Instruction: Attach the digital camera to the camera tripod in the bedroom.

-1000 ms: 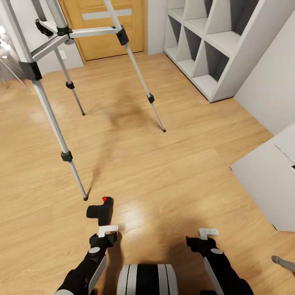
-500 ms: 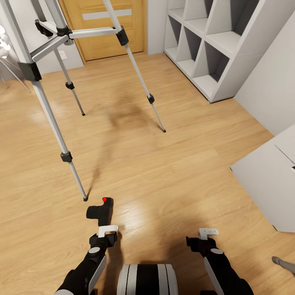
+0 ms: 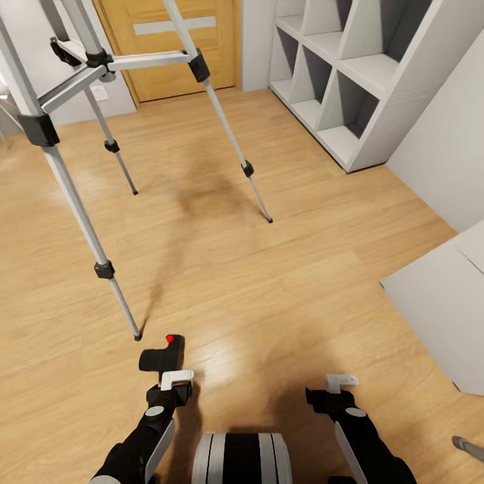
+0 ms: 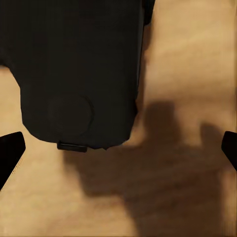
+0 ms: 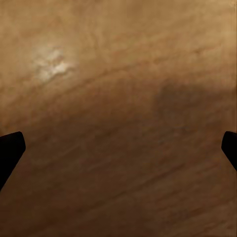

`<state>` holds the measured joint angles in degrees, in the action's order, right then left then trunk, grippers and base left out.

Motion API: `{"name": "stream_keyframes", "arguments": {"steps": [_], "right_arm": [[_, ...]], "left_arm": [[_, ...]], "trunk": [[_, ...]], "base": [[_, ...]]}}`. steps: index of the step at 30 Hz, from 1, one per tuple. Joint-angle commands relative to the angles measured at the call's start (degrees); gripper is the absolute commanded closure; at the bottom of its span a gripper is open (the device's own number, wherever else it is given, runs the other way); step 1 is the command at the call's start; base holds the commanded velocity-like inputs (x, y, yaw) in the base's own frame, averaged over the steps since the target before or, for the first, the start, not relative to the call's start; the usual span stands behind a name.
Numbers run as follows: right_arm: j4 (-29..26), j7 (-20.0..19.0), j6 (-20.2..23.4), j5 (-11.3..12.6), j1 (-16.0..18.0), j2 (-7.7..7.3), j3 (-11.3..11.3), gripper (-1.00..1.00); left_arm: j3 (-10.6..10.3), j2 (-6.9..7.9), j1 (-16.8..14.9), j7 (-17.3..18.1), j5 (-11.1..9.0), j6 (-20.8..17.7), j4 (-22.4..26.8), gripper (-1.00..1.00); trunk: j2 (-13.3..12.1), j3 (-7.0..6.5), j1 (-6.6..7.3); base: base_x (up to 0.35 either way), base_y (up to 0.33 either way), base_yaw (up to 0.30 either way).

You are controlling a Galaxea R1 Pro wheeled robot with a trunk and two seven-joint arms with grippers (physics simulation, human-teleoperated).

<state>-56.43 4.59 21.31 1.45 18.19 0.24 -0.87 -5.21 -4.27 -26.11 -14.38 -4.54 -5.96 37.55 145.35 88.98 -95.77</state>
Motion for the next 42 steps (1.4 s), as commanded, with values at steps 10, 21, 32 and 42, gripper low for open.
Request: {"name": "stream_keyframes", "arguments": {"steps": [10, 21, 32, 42], "right_arm": [[-0.09, 0.33, 0.33, 0.15, 0.01, -0.01, -0.09, -1.00], [0.17, 0.32, 0.26, 0.14, 0.01, 0.01, -0.09, -1.00], [1.16, 0.43, 0.14, -0.38, 0.01, 0.03, -0.09, -1.00], [1.27, 0.46, 0.13, -0.47, 0.01, 0.03, -0.09, -1.00]], "left_arm": [[-0.33, 0.05, -0.02, -0.47, -0.33, -0.28, 0.07, -1.00], [0.07, 0.20, -0.01, -0.60, -0.51, -0.29, -0.92, -1.00], [0.19, 0.30, -0.04, -0.64, -0.43, -0.30, -0.46, -1.00], [0.20, 0.25, -0.05, -0.66, -0.39, -0.30, -0.39, -1.00]], "trunk": [[0.01, 0.03, 0.00], [0.01, 0.03, 0.00], [0.01, 0.03, 0.00], [0.01, 0.03, 0.00]], "base": [[0.031, 0.000, 0.000], [0.001, 0.000, 0.000], [0.000, 0.000, 0.000], [0.000, 0.000, 0.000]]}}
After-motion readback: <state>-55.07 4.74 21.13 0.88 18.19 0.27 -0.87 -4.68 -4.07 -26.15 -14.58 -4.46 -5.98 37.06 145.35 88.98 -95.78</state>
